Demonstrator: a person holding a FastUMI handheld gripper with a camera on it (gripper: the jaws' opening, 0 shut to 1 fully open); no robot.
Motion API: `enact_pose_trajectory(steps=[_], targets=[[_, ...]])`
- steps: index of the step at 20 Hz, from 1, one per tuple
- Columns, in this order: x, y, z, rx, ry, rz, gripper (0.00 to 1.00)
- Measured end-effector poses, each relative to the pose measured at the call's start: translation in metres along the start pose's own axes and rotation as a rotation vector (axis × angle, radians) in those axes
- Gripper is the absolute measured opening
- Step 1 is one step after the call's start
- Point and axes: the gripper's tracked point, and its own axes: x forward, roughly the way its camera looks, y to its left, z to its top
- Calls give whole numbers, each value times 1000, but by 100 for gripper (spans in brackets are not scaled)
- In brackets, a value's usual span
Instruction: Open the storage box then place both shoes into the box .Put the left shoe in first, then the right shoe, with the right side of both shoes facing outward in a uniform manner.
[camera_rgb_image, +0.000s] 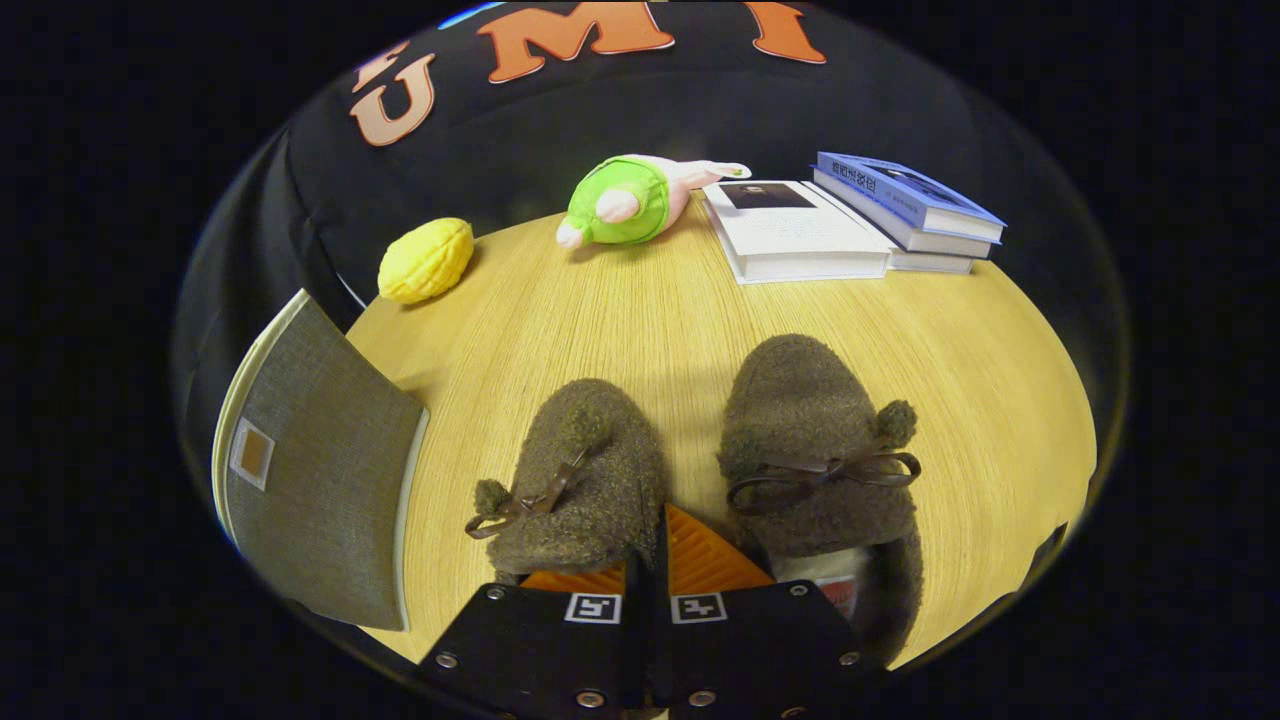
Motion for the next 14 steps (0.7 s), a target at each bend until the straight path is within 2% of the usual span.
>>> enact_pose_trajectory(steps=[7, 14], targets=[[-39, 37, 29, 19, -69, 52, 4], [-98, 104, 74, -16, -180, 139, 4]])
